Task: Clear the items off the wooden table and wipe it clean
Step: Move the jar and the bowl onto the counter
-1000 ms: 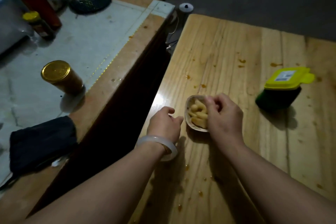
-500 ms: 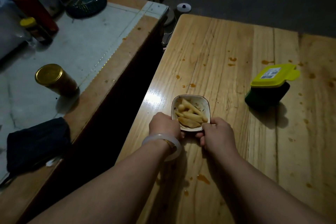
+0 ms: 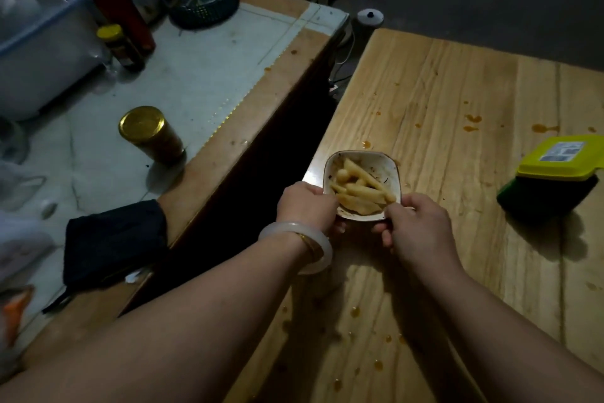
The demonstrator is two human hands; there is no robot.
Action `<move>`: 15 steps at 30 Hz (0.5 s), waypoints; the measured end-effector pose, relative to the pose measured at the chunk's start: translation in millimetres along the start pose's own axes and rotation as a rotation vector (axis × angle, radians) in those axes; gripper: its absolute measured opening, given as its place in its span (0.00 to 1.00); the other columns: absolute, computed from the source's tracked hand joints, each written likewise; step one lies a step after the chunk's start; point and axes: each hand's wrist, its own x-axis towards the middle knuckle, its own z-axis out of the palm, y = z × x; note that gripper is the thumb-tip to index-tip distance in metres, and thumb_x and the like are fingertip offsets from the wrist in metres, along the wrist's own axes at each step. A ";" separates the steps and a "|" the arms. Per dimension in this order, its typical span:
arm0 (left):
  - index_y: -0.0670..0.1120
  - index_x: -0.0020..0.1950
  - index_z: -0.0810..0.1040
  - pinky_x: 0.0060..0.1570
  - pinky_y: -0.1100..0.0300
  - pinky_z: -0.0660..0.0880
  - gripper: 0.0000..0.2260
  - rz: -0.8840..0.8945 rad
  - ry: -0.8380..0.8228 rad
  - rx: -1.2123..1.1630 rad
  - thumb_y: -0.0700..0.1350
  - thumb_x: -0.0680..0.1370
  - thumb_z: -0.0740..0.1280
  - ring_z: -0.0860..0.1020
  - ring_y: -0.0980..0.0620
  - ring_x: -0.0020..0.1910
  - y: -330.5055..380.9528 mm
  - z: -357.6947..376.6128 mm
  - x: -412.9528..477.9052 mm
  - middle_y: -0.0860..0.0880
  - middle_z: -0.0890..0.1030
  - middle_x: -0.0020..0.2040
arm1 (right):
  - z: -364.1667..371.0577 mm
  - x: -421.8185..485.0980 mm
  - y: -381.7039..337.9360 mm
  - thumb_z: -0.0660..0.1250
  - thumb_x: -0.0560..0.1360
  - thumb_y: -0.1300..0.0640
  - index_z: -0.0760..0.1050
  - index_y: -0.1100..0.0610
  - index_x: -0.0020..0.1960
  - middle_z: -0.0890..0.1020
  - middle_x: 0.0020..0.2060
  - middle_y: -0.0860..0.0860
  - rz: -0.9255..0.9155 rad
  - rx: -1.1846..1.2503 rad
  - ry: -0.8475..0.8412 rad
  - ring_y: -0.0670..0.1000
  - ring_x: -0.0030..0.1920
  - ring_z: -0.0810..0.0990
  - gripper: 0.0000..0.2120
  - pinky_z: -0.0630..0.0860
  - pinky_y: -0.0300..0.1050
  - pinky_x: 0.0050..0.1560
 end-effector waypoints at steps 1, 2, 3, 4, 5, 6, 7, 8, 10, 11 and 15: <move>0.39 0.42 0.76 0.41 0.44 0.81 0.03 -0.015 -0.010 -0.034 0.36 0.72 0.64 0.82 0.40 0.32 -0.3 -7.9 2.3 0.35 0.82 0.35 | 5.6 0.3 -4.3 0.61 0.77 0.63 0.76 0.59 0.51 0.80 0.27 0.53 -0.015 -0.002 -0.006 0.44 0.21 0.73 0.06 0.70 0.39 0.24; 0.39 0.47 0.75 0.38 0.48 0.81 0.04 -0.030 -0.008 -0.073 0.36 0.74 0.63 0.80 0.42 0.29 -1.4 -18.1 6.5 0.36 0.82 0.34 | 14.7 0.4 -9.7 0.61 0.77 0.63 0.76 0.59 0.51 0.81 0.28 0.54 -0.032 -0.008 -0.018 0.43 0.21 0.73 0.06 0.70 0.39 0.24; 0.39 0.49 0.74 0.35 0.51 0.80 0.05 -0.038 0.002 -0.104 0.36 0.74 0.63 0.79 0.44 0.27 -2.1 -26.7 10.1 0.37 0.81 0.33 | 23.1 0.5 -14.8 0.61 0.77 0.63 0.76 0.59 0.51 0.81 0.29 0.54 -0.049 -0.014 -0.030 0.43 0.21 0.74 0.07 0.70 0.38 0.24; 0.39 0.49 0.74 0.33 0.53 0.79 0.05 -0.041 0.018 -0.125 0.36 0.75 0.63 0.79 0.44 0.26 -3.1 -35.3 14.0 0.38 0.81 0.32 | 32.2 0.4 -20.0 0.61 0.77 0.63 0.76 0.58 0.51 0.81 0.29 0.55 -0.068 -0.018 -0.045 0.43 0.22 0.74 0.07 0.71 0.38 0.24; 0.39 0.49 0.73 0.32 0.54 0.78 0.04 -0.044 0.043 -0.139 0.35 0.75 0.63 0.79 0.44 0.27 -5.4 -46.0 20.2 0.38 0.80 0.32 | 43.9 0.7 -25.5 0.61 0.77 0.63 0.77 0.58 0.51 0.81 0.29 0.54 -0.086 -0.018 -0.064 0.43 0.22 0.74 0.06 0.71 0.38 0.24; 0.40 0.47 0.72 0.31 0.54 0.78 0.03 -0.052 0.068 -0.161 0.35 0.75 0.62 0.80 0.44 0.27 -7.0 -56.2 25.8 0.39 0.80 0.32 | 55.8 0.8 -30.5 0.62 0.77 0.63 0.77 0.58 0.50 0.81 0.28 0.54 -0.102 -0.019 -0.082 0.44 0.22 0.75 0.06 0.71 0.38 0.24; 0.42 0.45 0.70 0.29 0.55 0.78 0.04 -0.069 0.093 -0.191 0.34 0.75 0.61 0.80 0.43 0.28 -8.9 -66.9 32.2 0.39 0.79 0.33 | 68.7 0.9 -35.3 0.62 0.77 0.63 0.76 0.58 0.50 0.80 0.27 0.53 -0.117 -0.025 -0.102 0.44 0.22 0.75 0.06 0.70 0.37 0.24; 0.43 0.42 0.69 0.26 0.58 0.76 0.06 -0.095 0.121 -0.228 0.32 0.75 0.61 0.79 0.44 0.27 -11.5 -81.0 40.1 0.39 0.78 0.33 | 85.2 1.0 -40.1 0.62 0.76 0.63 0.76 0.58 0.50 0.80 0.27 0.52 -0.133 -0.035 -0.127 0.44 0.21 0.75 0.06 0.70 0.37 0.23; 0.43 0.39 0.68 0.20 0.62 0.74 0.09 -0.154 0.169 -0.287 0.31 0.75 0.60 0.77 0.47 0.22 -15.4 -105.9 52.1 0.38 0.77 0.33 | 114.4 0.7 -47.3 0.62 0.77 0.63 0.76 0.59 0.50 0.79 0.26 0.52 -0.150 -0.044 -0.178 0.43 0.20 0.74 0.05 0.69 0.35 0.22; 0.42 0.39 0.68 0.20 0.62 0.74 0.09 -0.181 0.181 -0.311 0.30 0.75 0.60 0.77 0.47 0.23 -19.7 -120.5 58.7 0.38 0.76 0.33 | 131.4 0.1 -49.9 0.62 0.77 0.63 0.76 0.60 0.51 0.79 0.27 0.52 -0.152 -0.045 -0.206 0.43 0.20 0.74 0.05 0.69 0.34 0.21; 0.37 0.50 0.74 0.26 0.59 0.78 0.08 -0.220 0.208 -0.329 0.29 0.74 0.59 0.80 0.46 0.35 -42.2 -165.0 85.1 0.40 0.78 0.41 | 190.6 -0.1 -52.4 0.60 0.77 0.65 0.77 0.63 0.49 0.78 0.27 0.54 -0.098 -0.028 -0.283 0.44 0.18 0.72 0.07 0.68 0.36 0.19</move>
